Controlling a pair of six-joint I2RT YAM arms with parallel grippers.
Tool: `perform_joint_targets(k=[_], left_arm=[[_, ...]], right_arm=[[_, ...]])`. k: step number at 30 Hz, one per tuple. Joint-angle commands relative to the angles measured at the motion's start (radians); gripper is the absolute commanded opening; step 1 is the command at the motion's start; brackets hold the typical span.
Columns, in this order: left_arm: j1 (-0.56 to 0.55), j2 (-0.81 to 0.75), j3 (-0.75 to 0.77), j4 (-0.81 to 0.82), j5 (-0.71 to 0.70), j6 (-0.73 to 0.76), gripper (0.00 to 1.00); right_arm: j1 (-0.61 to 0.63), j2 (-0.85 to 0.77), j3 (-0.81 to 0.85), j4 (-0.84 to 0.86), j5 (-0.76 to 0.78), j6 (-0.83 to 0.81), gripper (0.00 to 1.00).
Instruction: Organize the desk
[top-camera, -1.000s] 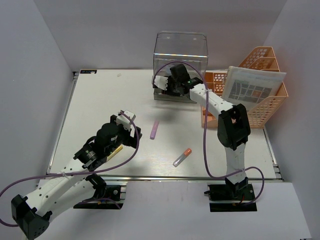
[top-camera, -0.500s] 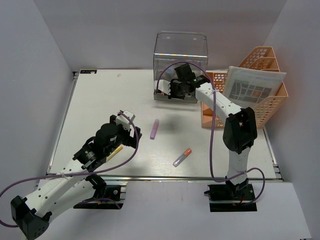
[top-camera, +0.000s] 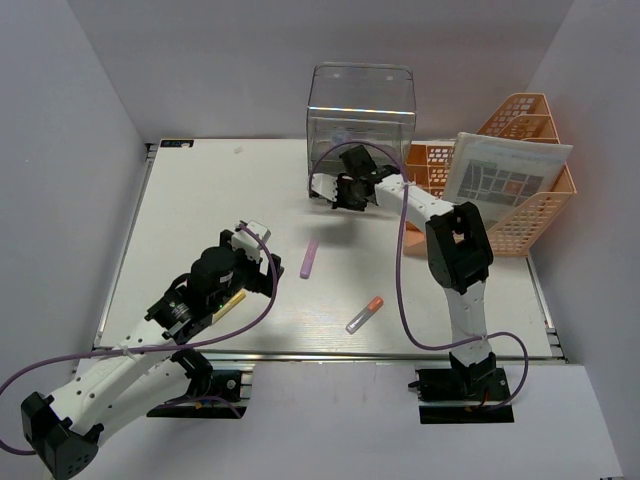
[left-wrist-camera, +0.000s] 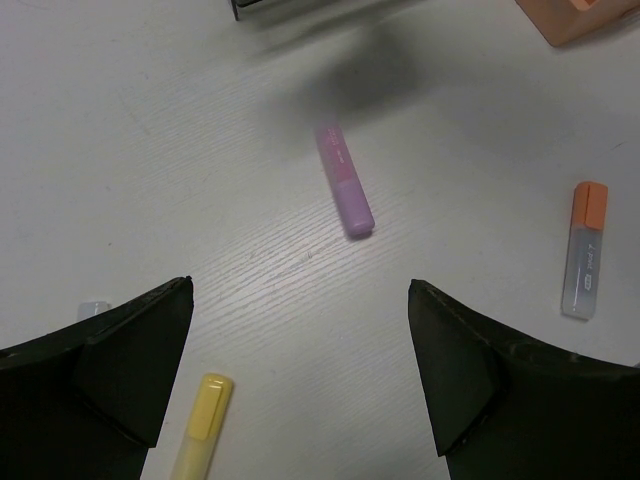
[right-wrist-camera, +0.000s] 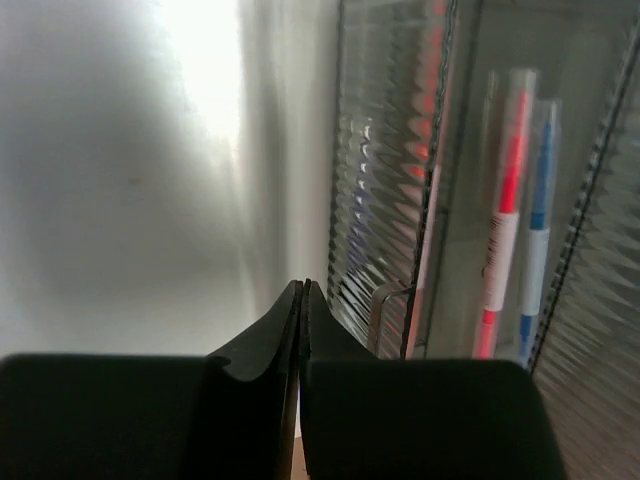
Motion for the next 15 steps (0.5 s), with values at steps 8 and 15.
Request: perform_joint_targets(k=[8, 15], left_arm=[[0.0, -0.012, -0.002, 0.01, 0.024, 0.009, 0.98], [0.0, -0.015, -0.003, 0.01, 0.022, 0.009, 0.98]], right_arm=[[-0.006, -0.013, -0.066, 0.318, 0.281, 0.062, 0.0], [-0.003, 0.006, -0.055, 0.39, 0.361, 0.066, 0.0]])
